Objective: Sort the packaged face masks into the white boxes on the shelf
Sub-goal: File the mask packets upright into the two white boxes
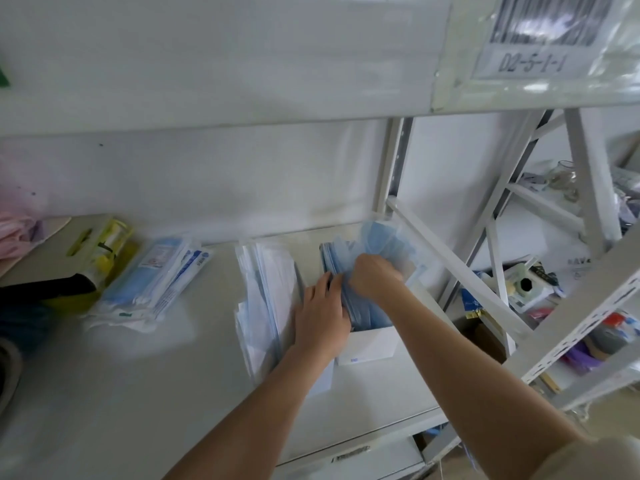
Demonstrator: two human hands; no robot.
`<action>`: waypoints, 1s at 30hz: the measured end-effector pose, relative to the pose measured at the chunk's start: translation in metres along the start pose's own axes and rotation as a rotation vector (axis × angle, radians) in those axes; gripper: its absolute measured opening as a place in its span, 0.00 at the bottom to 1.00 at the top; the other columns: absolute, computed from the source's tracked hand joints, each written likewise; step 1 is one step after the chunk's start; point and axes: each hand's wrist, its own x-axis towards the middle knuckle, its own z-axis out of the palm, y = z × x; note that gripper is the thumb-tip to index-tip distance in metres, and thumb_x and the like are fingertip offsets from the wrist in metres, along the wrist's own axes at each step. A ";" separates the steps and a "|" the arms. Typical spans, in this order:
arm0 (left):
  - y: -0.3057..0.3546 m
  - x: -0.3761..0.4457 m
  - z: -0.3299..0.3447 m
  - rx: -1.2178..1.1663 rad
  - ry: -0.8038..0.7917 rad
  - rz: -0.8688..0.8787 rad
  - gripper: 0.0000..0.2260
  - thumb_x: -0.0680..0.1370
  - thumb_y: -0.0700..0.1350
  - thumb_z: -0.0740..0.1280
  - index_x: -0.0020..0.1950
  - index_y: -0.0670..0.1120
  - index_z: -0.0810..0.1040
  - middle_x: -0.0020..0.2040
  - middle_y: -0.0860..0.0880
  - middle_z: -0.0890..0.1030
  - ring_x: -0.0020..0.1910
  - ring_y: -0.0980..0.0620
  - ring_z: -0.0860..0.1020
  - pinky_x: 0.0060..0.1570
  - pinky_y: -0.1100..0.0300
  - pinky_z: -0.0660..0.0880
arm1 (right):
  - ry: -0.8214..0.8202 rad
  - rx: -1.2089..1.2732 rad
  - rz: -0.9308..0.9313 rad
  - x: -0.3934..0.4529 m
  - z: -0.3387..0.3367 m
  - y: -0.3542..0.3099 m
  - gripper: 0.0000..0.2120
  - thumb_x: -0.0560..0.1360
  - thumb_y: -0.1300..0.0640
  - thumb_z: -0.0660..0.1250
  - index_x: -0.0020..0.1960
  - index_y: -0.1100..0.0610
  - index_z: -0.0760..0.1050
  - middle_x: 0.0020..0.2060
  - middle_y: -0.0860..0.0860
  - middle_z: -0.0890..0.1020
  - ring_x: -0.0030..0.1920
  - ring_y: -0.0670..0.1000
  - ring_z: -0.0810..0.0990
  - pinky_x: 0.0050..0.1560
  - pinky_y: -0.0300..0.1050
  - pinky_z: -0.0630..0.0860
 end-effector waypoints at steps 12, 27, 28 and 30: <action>-0.001 0.001 0.004 0.011 0.023 -0.007 0.25 0.80 0.45 0.55 0.77 0.51 0.55 0.77 0.51 0.56 0.73 0.49 0.60 0.68 0.52 0.64 | 0.076 0.007 0.021 0.004 0.023 -0.001 0.13 0.78 0.61 0.60 0.61 0.62 0.71 0.62 0.58 0.70 0.55 0.59 0.78 0.50 0.48 0.74; -0.002 0.000 0.002 0.014 0.035 0.006 0.25 0.79 0.43 0.56 0.76 0.50 0.57 0.77 0.50 0.57 0.72 0.47 0.61 0.69 0.52 0.64 | 0.283 0.100 -0.021 0.007 0.000 0.007 0.10 0.77 0.62 0.56 0.51 0.62 0.76 0.47 0.54 0.76 0.48 0.57 0.78 0.42 0.43 0.69; -0.001 0.000 0.001 0.009 0.030 0.006 0.25 0.79 0.43 0.56 0.76 0.50 0.57 0.77 0.50 0.57 0.72 0.47 0.61 0.69 0.52 0.64 | 0.224 0.102 -0.011 0.011 -0.005 0.008 0.10 0.76 0.62 0.56 0.51 0.62 0.75 0.45 0.54 0.76 0.46 0.56 0.77 0.40 0.42 0.69; -0.001 -0.001 0.001 0.007 0.022 0.011 0.24 0.79 0.43 0.56 0.76 0.50 0.58 0.77 0.50 0.57 0.72 0.47 0.61 0.69 0.52 0.64 | 0.098 0.098 -0.026 0.013 -0.007 0.004 0.10 0.76 0.62 0.57 0.52 0.62 0.75 0.47 0.57 0.79 0.45 0.57 0.78 0.40 0.45 0.73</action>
